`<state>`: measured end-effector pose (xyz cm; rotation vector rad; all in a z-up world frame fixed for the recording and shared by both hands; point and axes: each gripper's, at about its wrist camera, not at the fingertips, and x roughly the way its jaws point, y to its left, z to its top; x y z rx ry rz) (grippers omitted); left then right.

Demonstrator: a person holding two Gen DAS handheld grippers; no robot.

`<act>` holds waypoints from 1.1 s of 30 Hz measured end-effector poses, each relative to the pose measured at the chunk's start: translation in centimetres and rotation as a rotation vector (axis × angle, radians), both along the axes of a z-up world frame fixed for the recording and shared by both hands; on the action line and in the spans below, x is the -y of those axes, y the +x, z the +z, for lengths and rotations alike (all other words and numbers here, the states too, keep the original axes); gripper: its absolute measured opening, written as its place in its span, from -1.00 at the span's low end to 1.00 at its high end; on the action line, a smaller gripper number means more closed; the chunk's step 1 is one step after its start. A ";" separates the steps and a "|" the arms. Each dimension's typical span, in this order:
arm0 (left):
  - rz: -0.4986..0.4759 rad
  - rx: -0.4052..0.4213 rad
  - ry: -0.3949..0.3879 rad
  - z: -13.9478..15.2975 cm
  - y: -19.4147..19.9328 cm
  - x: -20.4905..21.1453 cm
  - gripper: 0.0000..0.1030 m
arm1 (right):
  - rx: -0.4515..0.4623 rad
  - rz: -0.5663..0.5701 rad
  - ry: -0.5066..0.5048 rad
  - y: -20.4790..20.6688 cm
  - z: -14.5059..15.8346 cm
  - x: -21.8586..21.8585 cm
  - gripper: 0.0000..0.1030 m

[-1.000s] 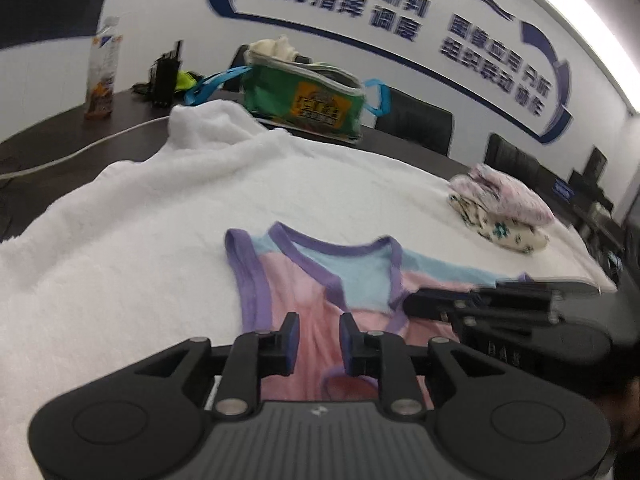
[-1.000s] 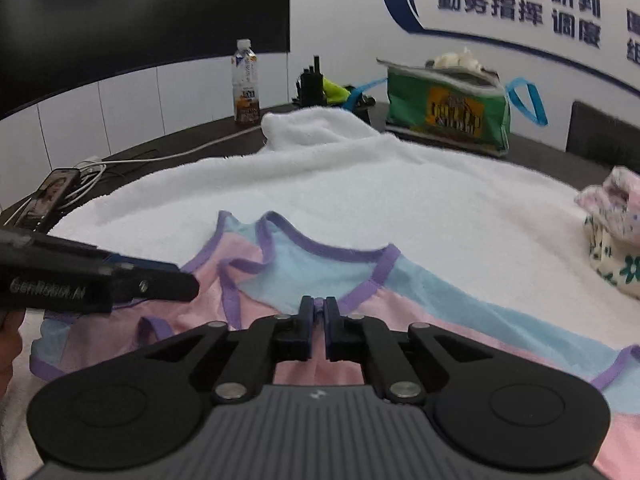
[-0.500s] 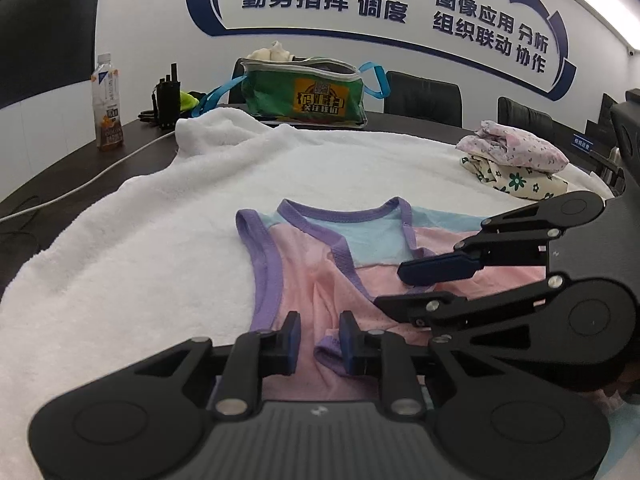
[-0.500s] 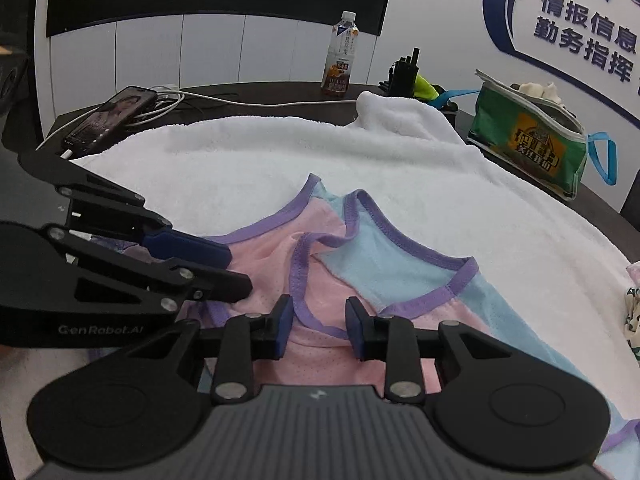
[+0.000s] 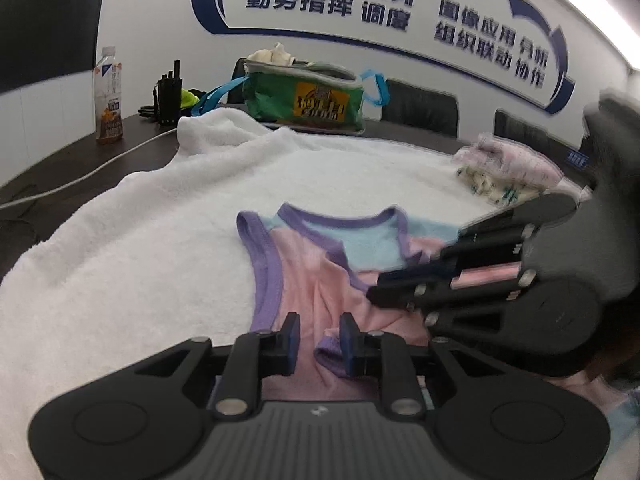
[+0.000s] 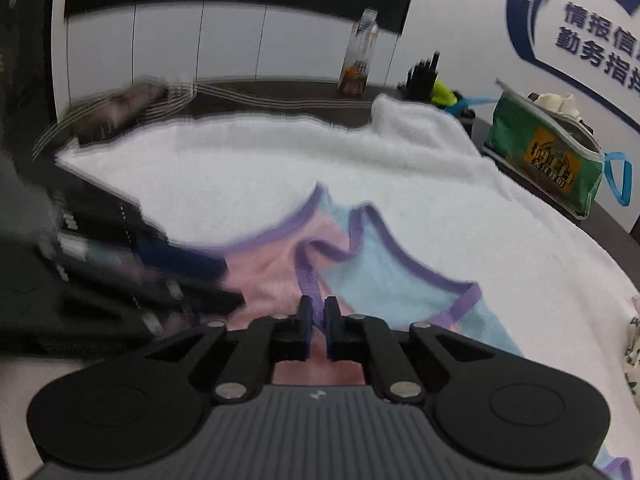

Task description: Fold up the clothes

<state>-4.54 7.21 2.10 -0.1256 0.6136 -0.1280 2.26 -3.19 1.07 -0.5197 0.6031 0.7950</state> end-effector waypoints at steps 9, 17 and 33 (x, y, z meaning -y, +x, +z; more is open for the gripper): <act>-0.154 0.010 -0.126 1.0 -2.1 -1.6 -0.44 | -0.050 -0.094 0.217 -2.3 3.3 5.6 -0.81; -0.048 -0.054 -0.140 -0.4 -1.3 -1.7 -0.83 | -0.087 -0.002 0.117 -4.5 -0.3 2.4 -0.86; -0.126 -0.018 -0.026 -0.8 0.7 -0.4 -0.95 | -0.353 -0.094 0.281 6.1 1.8 2.7 -0.85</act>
